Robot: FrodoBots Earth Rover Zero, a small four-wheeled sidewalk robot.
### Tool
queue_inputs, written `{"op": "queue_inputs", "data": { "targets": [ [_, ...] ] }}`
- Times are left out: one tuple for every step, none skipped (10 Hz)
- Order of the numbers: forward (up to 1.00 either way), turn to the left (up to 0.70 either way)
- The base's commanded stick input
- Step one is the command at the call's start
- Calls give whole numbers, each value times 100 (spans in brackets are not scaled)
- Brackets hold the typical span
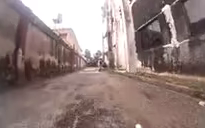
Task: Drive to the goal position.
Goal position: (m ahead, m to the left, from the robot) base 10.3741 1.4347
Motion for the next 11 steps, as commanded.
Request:
{"op": "queue_inputs", "data": {
  "targets": [
    [85, 0],
    [85, 0],
    [85, 0],
    [85, 0],
    [85, 0],
    [85, 0],
    [85, 0],
    [85, 0],
    [85, 0],
    [85, 0],
    [85, 0]
  ]
}}
